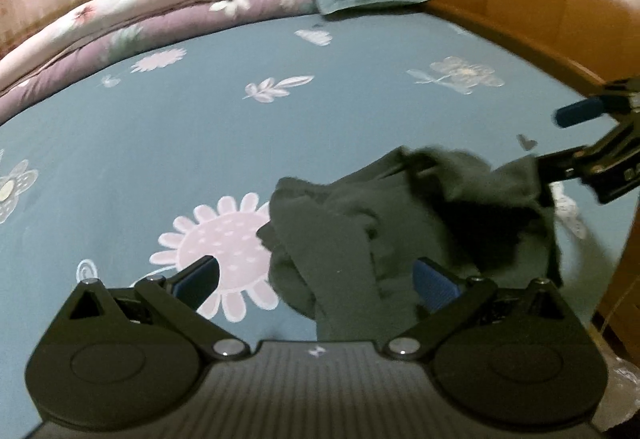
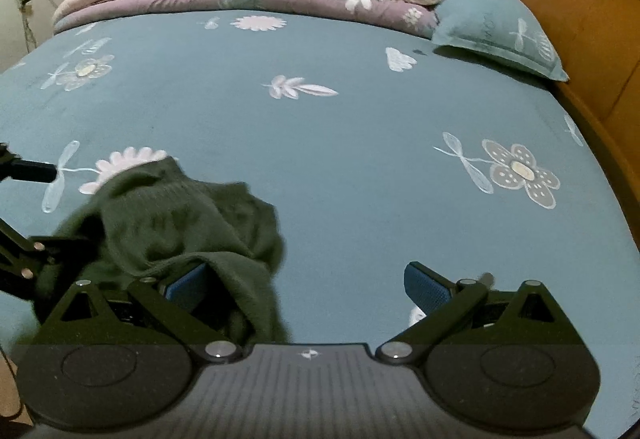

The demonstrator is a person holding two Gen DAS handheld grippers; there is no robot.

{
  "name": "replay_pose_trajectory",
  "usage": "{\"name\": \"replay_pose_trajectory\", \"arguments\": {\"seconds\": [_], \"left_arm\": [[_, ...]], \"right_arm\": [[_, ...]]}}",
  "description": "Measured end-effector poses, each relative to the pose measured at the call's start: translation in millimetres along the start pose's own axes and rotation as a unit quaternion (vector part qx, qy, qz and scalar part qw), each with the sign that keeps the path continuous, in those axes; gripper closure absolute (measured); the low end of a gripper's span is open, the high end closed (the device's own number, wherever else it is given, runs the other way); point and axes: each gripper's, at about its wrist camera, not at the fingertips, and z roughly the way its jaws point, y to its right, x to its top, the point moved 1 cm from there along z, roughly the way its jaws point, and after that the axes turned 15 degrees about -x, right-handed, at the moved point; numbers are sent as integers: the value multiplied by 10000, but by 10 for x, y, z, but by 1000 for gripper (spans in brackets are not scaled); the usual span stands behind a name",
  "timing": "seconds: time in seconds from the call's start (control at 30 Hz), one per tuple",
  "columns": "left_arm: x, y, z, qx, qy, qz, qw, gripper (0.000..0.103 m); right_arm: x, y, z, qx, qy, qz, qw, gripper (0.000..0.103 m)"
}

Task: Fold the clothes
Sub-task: 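Move both grippers toward the crumpled dark green pants, then grasp the elastic waistband of the dark green pants with the right gripper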

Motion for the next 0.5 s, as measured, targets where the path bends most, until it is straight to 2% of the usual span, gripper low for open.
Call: {"name": "replay_pose_trajectory", "arguments": {"seconds": [0.17, 0.27, 0.4, 0.5], "left_arm": [[-42, -78, -5, -187, 27, 26, 9998, 1], [-91, -128, -11, -234, 57, -10, 9997, 1], [-156, -163, -51, -280, 71, -67, 9996, 1], [-201, -205, -75, -302, 49, -86, 9995, 1]], "right_arm": [[28, -405, 45, -125, -20, -563, 9983, 0], [-10, -587, 72, -309, 132, -1045, 9940, 0], [-72, -812, 102, -572, 383, -1713, 9828, 0], [-118, -981, 125, -768, 570, -2208, 9706, 6]]}}
